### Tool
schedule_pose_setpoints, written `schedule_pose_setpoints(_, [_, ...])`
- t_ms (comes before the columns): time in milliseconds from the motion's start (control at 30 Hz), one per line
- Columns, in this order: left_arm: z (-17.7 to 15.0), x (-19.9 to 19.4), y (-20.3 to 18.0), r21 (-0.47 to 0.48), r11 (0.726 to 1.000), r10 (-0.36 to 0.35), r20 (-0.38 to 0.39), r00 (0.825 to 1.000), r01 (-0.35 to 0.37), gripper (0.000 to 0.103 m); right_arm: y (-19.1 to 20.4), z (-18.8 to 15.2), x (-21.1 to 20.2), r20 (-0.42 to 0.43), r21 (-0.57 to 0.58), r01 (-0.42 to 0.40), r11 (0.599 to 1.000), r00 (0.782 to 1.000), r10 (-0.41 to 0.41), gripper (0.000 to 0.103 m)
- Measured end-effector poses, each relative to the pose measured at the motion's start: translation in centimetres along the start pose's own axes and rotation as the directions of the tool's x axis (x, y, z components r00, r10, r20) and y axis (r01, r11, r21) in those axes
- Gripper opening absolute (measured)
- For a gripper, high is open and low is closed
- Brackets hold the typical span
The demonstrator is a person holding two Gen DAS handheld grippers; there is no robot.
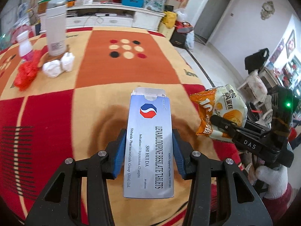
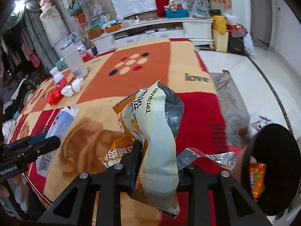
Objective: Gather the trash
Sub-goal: 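Carry the white tablet box and yellow snack bag over the black bin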
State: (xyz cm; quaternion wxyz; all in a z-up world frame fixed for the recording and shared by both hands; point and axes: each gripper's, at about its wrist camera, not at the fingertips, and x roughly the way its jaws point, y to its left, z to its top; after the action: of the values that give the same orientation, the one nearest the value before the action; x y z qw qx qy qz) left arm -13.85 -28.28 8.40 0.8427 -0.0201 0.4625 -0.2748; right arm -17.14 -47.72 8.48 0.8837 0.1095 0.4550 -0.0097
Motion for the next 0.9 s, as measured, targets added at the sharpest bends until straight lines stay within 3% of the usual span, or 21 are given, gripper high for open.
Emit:
schedule_pose_setpoints(600, [0.9,3.6,-7.2,0.106,0.992,-0.062,-0.054,0.997,0.067,0.044,-7.9,-2.5,-3.2,0.021,0.124,0.09,0.988,0.995,-0.093,0.027])
schedule_pose_setpoints(900, [1.4,6.0,-12.3,0.185,0.975,-0.108,-0.083,0.991,0.122,0.044,-12.7,-3.4,-4.8,0.023,0.197,0.154,0.968,0.987,-0.161,0.027])
